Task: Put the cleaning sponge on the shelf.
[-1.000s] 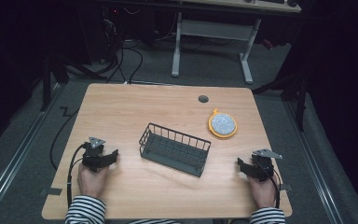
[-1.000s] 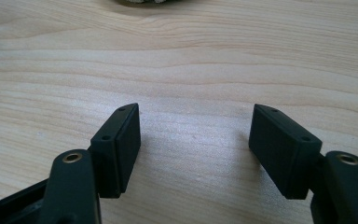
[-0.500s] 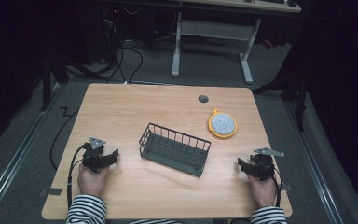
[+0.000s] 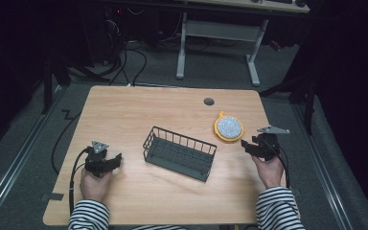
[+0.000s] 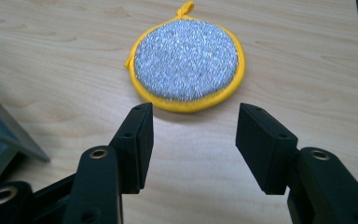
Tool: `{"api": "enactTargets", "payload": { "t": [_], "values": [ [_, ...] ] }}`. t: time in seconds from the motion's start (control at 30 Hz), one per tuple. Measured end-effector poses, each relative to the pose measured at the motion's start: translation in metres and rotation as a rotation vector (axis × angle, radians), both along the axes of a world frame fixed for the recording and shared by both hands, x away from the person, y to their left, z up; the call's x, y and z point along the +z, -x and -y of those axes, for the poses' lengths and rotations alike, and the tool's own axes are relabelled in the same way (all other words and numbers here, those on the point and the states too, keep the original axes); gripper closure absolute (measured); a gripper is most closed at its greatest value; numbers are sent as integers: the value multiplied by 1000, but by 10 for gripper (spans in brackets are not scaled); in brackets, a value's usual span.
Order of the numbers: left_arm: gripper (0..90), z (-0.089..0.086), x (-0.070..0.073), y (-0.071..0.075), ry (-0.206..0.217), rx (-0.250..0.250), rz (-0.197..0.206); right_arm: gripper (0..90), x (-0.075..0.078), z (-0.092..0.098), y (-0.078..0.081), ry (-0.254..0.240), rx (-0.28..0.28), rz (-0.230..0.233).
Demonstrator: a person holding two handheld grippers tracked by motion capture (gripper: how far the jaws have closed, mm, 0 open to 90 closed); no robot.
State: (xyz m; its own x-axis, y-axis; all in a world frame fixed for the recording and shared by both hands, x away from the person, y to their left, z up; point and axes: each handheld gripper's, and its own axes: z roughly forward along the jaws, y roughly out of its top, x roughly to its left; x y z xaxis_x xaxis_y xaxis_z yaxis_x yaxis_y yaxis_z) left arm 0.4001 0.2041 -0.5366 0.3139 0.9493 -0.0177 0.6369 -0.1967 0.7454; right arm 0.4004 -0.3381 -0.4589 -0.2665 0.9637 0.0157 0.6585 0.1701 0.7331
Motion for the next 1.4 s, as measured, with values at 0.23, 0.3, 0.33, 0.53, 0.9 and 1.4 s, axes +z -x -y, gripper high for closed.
{"api": "enactTargets", "payload": {
  "t": [0.23, 0.3, 0.33, 0.53, 0.9, 1.4],
  "values": [
    [333, 0, 0, 0, -3, 1, 0, 450, 0, 7, -36, -21, -36, -46],
    [332, 0, 0, 0, -4, 1, 0, 443, -1, 9, -46, -31, -48, -56],
    [332, 0, 0, 0, -4, 1, 0, 425, -1, 10, -50, -42, -55, -66],
    [332, 0, 0, 0, -4, 1, 0, 403, -5, 7, -77, -33, -77, -123],
    [332, 0, 0, 0, -4, 1, 0, 393, -21, 3, -104, -66, -121, -197],
    [333, 0, 0, 0, -6, 0, -1, 442, -44, 11, -118, -180, -130, -304]
  ]
}}
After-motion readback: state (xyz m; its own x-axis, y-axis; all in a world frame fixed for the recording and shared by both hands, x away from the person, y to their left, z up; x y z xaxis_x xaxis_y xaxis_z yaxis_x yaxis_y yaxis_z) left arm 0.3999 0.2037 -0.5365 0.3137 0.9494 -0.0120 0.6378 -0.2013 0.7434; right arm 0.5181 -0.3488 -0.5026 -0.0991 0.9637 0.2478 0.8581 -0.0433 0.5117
